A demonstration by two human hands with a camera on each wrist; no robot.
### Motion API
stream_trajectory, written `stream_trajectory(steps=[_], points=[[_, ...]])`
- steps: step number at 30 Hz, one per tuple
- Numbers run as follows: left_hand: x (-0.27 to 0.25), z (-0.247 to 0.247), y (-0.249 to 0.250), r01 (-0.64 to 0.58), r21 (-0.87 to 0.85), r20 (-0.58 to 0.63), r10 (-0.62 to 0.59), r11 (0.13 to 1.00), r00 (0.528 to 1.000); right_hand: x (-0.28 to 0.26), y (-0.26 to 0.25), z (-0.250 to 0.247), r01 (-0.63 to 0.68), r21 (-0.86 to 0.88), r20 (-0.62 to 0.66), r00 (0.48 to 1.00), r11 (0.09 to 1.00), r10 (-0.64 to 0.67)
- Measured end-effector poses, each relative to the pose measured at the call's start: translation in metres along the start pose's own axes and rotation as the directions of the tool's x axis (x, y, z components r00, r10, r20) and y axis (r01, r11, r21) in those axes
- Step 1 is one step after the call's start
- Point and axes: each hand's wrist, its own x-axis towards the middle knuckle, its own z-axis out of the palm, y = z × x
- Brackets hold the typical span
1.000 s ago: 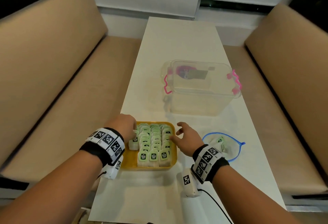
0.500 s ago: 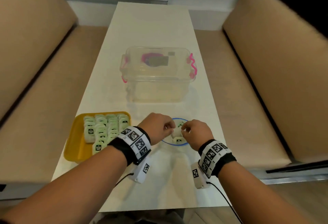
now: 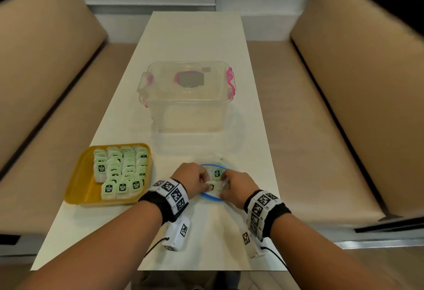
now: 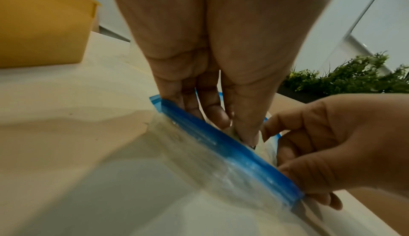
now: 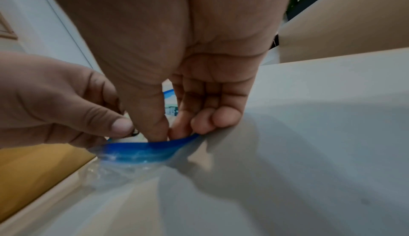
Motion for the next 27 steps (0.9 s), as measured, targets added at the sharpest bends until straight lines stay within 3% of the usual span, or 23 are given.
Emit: stream_trajectory(steps=[4, 9, 12, 15, 18, 22, 27], points=[[-0.006, -0.012, 0.004, -0.021, -0.038, -0.071, 0.018, 0.999, 0.997, -0.004, 0.002, -0.004, 0.076, -0.005, 0.023, 0.997, 0.997, -0.076], [-0.019, -0.033, 0.022, -0.177, -0.111, -0.135, 0.161, 0.978, 0.978, -0.008, -0.004, -0.023, 0.201, 0.028, -0.084, 0.977, 0.979, -0.198], [-0.024, -0.039, 0.030, -0.204, -0.203, -0.205, 0.162, 0.958, 0.965, -0.005, -0.005, -0.029, 0.225, 0.095, -0.157, 0.965, 0.970, -0.209], [-0.021, -0.036, 0.027, -0.092, -0.174, -0.216, 0.053, 0.980, 0.975, -0.002, -0.001, -0.029, 0.238, 0.128, -0.173, 0.961, 0.963, -0.215], [-0.016, -0.021, 0.020, 0.061, 0.068, -0.104, -0.054, 0.996, 0.993, -0.001, 0.005, -0.023, 0.210, 0.181, -0.102, 0.976, 0.961, -0.194], [-0.012, 0.003, 0.010, 0.102, 0.205, 0.018, -0.108, 0.973, 0.994, 0.002, 0.010, -0.015, 0.168, 0.221, -0.035, 0.986, 0.961, -0.164], [-0.011, 0.011, 0.007, 0.101, 0.169, -0.014, -0.100, 0.980, 0.995, 0.004, 0.008, -0.013, 0.114, 0.317, 0.008, 0.992, 0.941, -0.122]])
